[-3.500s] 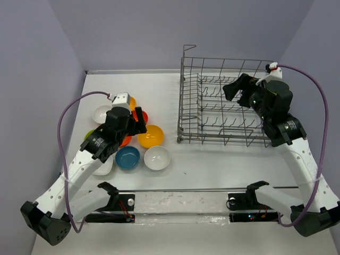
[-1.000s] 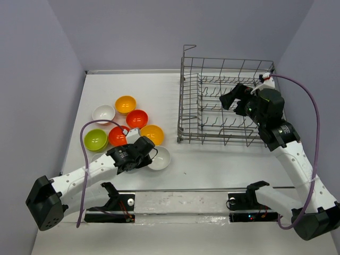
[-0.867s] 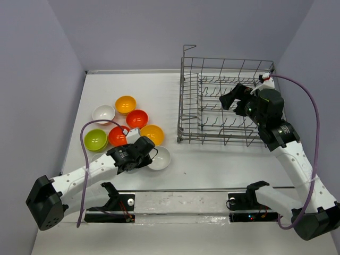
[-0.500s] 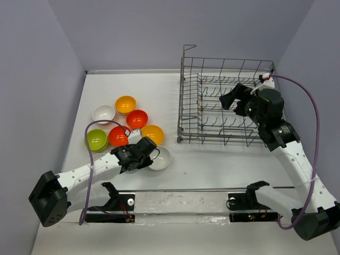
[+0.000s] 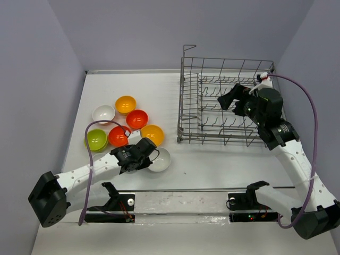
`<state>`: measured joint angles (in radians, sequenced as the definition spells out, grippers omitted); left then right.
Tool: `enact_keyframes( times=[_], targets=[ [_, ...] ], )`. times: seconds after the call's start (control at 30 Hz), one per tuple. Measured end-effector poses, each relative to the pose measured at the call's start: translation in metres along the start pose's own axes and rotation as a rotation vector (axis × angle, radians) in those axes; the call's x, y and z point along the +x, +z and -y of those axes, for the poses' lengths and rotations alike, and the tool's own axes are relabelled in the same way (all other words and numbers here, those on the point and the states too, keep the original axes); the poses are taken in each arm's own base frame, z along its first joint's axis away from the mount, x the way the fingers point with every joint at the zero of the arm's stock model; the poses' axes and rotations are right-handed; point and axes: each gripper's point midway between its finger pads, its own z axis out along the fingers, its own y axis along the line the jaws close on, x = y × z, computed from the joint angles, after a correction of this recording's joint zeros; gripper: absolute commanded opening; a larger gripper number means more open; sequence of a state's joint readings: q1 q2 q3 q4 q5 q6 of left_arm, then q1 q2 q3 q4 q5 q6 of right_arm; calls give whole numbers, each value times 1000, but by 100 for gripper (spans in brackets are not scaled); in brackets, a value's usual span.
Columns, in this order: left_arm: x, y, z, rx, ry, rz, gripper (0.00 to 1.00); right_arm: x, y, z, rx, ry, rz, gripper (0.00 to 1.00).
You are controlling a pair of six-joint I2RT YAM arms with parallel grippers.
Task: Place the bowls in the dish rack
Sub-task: Pick up the bowl from the corner of the board.
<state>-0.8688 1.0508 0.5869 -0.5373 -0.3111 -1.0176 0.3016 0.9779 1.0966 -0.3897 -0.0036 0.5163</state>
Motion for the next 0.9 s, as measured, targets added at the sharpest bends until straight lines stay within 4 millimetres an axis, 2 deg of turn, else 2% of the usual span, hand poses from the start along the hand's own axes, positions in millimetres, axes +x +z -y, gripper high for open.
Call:
enact_keyframes(
  times=[0.23, 0.4, 0.53, 0.6, 0.7, 0.9],
  targets=[
    [-8, -17, 0, 37, -5, 25, 0, 14, 12, -11, -40, -30, -142, 98],
    [-36, -46, 20, 103, -26, 86, 0, -3, 6, -29, -72, -49, -170, 97],
    [-64, -73, 36, 160, -47, 159, 0, -28, -5, -52, -130, -71, -148, 96],
    [-77, -86, 44, 186, -54, 192, 0, -33, -8, -63, -157, -81, -148, 96],
    [-98, -108, 55, 222, -58, 247, 0, -30, -7, -84, -202, -105, -179, 95],
    [-124, -133, 67, 250, -54, 316, 0, -20, -1, -130, -272, -160, -244, 94]
  ],
)
